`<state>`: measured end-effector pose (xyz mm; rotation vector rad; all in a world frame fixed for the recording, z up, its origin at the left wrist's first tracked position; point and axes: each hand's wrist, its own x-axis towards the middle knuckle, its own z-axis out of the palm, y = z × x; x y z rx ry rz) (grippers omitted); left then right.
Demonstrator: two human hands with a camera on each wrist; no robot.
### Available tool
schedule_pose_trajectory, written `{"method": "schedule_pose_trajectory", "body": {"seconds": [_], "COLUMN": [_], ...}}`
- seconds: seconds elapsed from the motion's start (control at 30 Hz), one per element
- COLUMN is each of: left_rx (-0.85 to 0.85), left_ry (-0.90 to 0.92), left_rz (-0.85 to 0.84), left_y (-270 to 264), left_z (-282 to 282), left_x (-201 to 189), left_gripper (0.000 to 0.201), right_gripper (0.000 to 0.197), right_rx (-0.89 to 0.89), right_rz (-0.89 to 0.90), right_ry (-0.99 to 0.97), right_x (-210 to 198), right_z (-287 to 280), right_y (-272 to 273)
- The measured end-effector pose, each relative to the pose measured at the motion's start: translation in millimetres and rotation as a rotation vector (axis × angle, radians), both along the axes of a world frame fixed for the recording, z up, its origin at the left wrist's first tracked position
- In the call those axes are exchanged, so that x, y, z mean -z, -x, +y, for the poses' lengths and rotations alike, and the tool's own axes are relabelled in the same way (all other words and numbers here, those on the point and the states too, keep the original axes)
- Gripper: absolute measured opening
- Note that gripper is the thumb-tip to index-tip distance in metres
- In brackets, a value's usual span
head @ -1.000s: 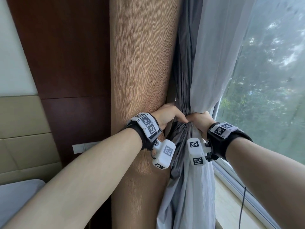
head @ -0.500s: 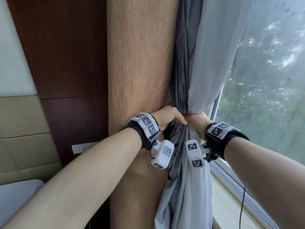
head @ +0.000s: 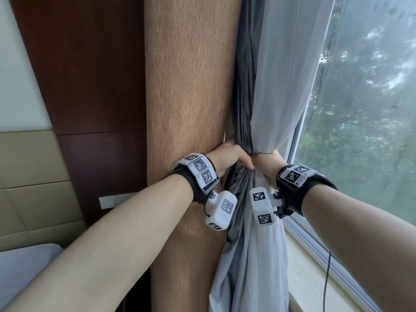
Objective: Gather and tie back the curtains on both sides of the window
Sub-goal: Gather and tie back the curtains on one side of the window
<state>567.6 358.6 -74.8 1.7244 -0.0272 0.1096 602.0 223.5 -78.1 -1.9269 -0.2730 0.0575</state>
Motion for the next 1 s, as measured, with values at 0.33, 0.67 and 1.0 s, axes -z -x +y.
{"method": "schedule_pose_trajectory", "body": {"seconds": [0.33,0.67,1.0], "left_rx": [0.065,0.199,0.076], "left_ry": [0.009,-0.031,0.101], "left_rz": [0.029,0.142,0.092], "left_y": [7,26,39], "left_z": [-2,5,21], "left_x": [-1,-10,2], "left_gripper": [0.099,0.095,0.103], "right_gripper": [0.049,0.016,0.03], "right_rx": [-0.04,-0.075,0.093], "right_rz": [-0.05,-0.085,-0.026], "right_ry": [-0.15,-0.131,-0.328], "right_x": [6,9,20], "right_z": [3,3,18], "right_y": [-2,-11,-10]}}
